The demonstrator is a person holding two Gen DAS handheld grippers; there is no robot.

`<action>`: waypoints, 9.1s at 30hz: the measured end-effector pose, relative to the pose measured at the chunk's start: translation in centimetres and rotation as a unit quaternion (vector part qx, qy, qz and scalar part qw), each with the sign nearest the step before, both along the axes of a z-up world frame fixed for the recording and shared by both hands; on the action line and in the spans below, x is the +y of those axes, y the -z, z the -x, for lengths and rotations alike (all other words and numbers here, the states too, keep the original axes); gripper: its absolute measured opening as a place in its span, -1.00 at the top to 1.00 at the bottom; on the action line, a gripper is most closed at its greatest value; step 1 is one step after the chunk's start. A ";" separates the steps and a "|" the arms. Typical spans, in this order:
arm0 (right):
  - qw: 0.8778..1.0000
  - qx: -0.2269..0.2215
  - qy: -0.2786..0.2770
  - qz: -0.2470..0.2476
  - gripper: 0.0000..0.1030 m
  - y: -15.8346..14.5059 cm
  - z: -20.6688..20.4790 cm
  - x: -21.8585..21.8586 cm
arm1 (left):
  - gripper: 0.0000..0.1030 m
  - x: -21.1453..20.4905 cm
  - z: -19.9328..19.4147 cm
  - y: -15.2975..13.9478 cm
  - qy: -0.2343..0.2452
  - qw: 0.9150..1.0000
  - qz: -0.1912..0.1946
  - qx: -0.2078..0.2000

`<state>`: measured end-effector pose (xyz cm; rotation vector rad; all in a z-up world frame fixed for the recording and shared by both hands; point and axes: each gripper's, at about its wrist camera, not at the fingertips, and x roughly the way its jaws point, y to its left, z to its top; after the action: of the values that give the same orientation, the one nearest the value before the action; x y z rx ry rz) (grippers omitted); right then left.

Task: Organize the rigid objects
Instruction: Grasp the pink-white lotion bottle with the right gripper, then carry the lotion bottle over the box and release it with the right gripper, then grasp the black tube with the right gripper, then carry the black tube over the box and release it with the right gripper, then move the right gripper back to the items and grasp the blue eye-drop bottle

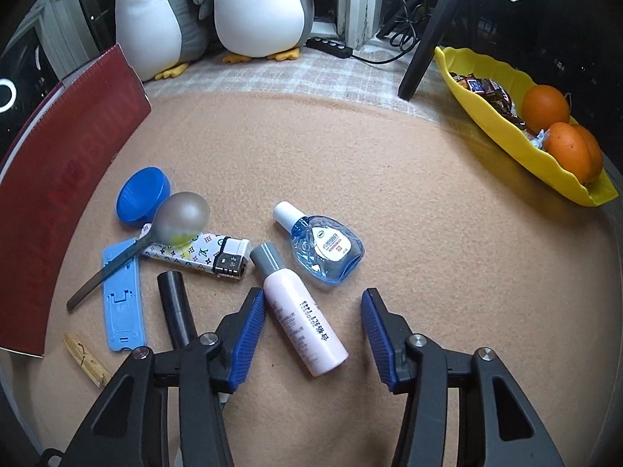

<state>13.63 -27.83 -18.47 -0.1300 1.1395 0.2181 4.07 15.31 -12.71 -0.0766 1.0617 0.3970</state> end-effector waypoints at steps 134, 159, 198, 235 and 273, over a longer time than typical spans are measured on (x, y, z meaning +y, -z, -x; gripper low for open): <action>0.997 0.015 -0.060 -0.047 0.71 -2.7 2.7 6.4 | 0.61 0.2 -1.6 0.2 0.011 1.000 0.009 -0.005; 0.975 -0.070 -0.177 -0.110 0.71 -13.2 7.1 20.6 | 0.73 1.0 0.3 -0.7 0.013 0.998 0.053 -0.042; 0.979 -0.065 -0.181 -0.068 -0.16 -10.2 1.7 27.4 | 0.73 1.3 0.4 -0.6 0.017 0.997 0.061 -0.046; 0.993 -0.059 -0.070 -0.079 -0.18 -9.4 1.4 10.5 | 0.66 0.9 -0.3 -0.2 0.015 0.999 0.039 -0.017; 0.999 0.034 -0.040 -0.004 0.34 0.4 -4.3 -0.7 | 0.58 0.2 -1.0 0.3 0.002 1.000 0.007 0.017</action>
<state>17.90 -28.49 -18.92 -0.1617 1.2014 0.3003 5.08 15.50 -12.97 -0.0808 1.0989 0.3880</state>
